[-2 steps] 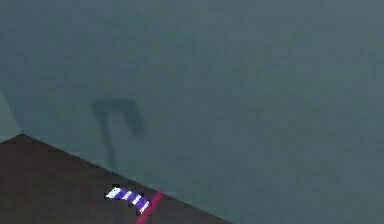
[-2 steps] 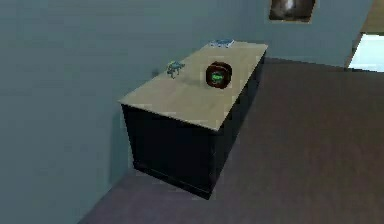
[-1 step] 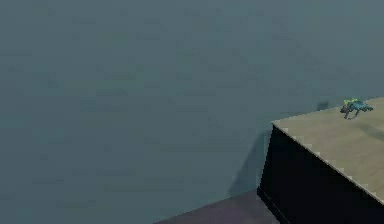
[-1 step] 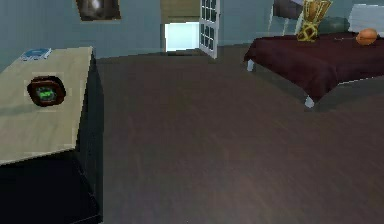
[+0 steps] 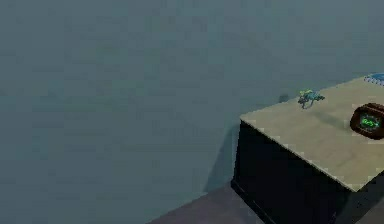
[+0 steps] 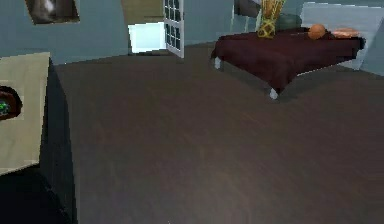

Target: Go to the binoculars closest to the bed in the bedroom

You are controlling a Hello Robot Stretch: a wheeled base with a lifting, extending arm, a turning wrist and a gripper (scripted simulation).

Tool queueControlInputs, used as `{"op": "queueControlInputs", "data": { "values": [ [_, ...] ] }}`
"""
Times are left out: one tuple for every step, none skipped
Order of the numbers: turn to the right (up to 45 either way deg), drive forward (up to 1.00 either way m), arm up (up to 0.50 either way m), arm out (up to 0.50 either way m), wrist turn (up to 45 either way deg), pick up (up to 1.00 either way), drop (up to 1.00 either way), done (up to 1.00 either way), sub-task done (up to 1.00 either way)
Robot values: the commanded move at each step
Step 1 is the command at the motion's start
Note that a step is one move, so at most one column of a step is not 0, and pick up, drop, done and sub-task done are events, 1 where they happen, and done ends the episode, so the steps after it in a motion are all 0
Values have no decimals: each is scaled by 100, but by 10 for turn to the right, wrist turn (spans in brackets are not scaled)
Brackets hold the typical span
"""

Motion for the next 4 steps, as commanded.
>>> {"op": "queueControlInputs", "data": {
  "values": [
    [0, 60, 0, 0, 0, 0, 0, 0, 0],
    [450, 0, 0, 0, 0, 0, 0, 0, 0],
    [450, 0, 0, 0, 0, 0, 0, 0, 0],
    [450, 0, 0, 0, 0, 0, 0, 0, 0]
  ]
}}
